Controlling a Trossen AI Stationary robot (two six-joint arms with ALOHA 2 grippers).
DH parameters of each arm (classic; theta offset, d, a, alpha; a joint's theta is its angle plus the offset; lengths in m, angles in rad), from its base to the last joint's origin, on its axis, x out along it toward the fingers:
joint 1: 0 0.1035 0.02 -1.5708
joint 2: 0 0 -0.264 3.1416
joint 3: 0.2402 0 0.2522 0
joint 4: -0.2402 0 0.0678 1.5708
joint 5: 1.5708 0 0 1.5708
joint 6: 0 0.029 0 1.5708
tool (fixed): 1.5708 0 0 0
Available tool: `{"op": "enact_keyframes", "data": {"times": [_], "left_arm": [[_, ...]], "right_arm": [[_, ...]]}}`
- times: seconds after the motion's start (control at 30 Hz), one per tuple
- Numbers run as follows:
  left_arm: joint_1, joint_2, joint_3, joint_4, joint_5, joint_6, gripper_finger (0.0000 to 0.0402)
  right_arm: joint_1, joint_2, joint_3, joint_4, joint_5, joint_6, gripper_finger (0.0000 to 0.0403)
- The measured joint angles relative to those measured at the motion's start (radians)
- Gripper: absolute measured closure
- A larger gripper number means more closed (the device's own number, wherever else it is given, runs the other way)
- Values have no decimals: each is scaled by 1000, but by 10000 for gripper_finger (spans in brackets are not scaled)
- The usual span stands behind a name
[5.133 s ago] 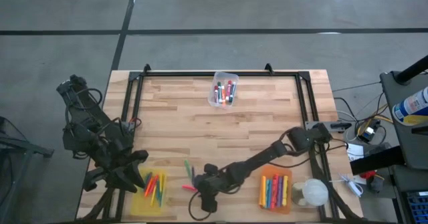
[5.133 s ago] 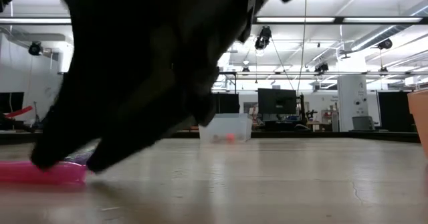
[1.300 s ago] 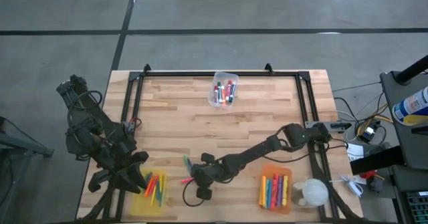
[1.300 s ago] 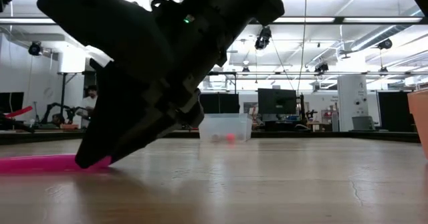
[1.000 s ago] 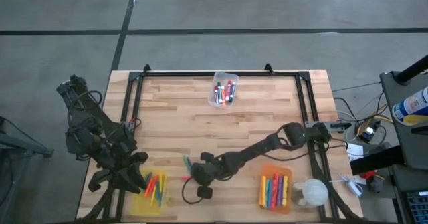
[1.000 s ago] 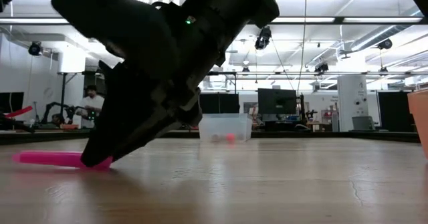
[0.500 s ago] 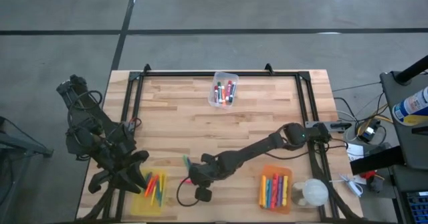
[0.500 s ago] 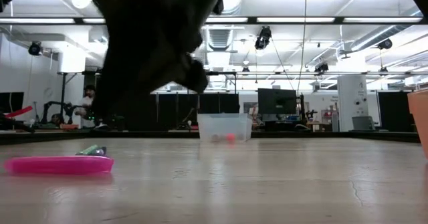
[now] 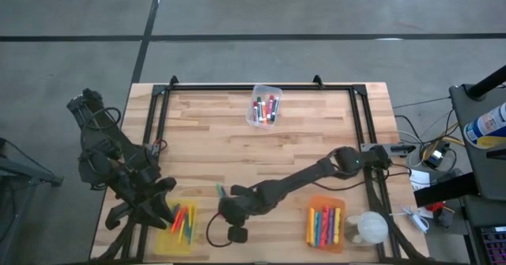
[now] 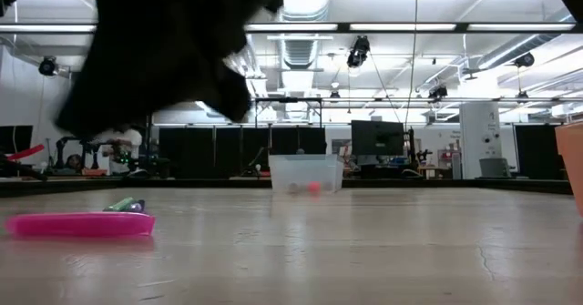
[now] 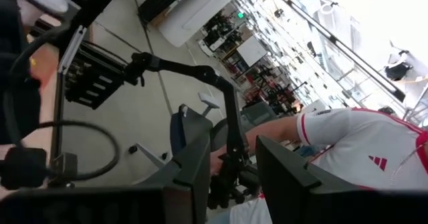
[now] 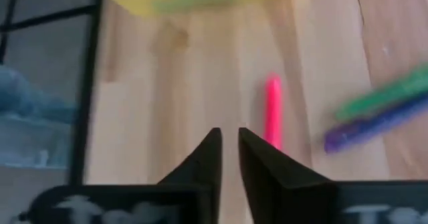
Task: Pick & Place Markers
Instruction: Put the pink highlighter into the yellow bin
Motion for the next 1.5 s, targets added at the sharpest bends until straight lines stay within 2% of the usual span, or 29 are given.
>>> {"op": "enact_keyframes", "data": {"times": [0.17,0.3,0.43,0.53,0.67,0.8,1.1,1.27,1.5], "left_arm": [[0,0,0,-11,2,-23,287],[0,0,0,-12,2,-28,287],[0,0,0,-17,2,-29,287],[0,0,0,-18,2,-45,287],[0,0,0,-26,2,-48,287],[0,0,0,-31,2,-48,287],[0,0,0,-30,2,-62,287],[0,0,0,-30,-3,-62,287],[0,0,0,-31,-94,-23,287]], "right_arm": [[-3,17,-39,-7,39,70,293],[-3,41,-40,12,64,45,252],[-3,69,-36,23,60,31,227],[-3,71,-44,31,67,22,223],[-2,71,-52,31,95,6,234],[-3,72,-60,28,99,3,262],[-10,69,-97,16,25,85,376],[-18,75,-40,-4,11,110,378],[-24,84,139,-142,46,88,391]]}}
